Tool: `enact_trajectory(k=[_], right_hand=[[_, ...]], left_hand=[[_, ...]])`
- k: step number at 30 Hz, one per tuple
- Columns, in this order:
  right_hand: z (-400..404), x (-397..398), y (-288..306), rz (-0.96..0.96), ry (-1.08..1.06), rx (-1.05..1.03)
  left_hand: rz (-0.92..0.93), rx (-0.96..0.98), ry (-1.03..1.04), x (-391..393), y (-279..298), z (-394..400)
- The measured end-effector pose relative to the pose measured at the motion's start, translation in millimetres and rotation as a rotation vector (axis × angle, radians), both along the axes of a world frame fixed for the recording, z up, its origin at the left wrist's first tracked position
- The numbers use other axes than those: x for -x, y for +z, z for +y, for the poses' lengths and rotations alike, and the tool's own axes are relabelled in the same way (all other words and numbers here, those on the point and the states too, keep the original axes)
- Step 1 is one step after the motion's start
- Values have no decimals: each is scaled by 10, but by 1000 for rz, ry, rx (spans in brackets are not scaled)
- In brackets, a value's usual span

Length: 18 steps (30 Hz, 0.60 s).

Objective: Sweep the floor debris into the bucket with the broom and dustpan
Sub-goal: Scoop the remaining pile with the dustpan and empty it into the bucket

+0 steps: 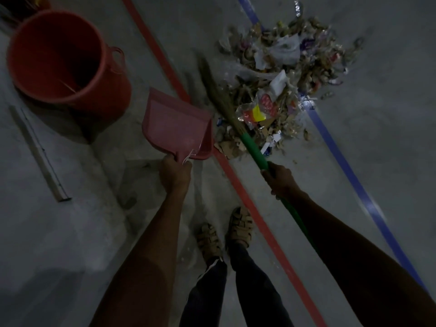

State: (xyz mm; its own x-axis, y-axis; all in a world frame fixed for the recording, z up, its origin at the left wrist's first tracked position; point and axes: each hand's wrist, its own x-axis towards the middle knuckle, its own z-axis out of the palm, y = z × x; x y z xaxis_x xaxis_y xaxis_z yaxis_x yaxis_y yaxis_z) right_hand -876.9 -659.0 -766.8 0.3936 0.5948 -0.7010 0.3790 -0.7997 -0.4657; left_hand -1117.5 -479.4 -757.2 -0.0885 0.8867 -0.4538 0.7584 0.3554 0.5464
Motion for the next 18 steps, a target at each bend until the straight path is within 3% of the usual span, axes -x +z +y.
enact_trajectory(k=[5, 10, 18], right_hand=[[-375, 91, 7, 75, 109, 160], [-874, 137, 48, -42, 79, 344], [-1509, -61, 278, -252, 140, 127]], left_hand=[[54, 19, -6, 129, 20, -274], [46, 67, -28, 195, 258, -648], [50, 74, -45, 128, 540, -1226]])
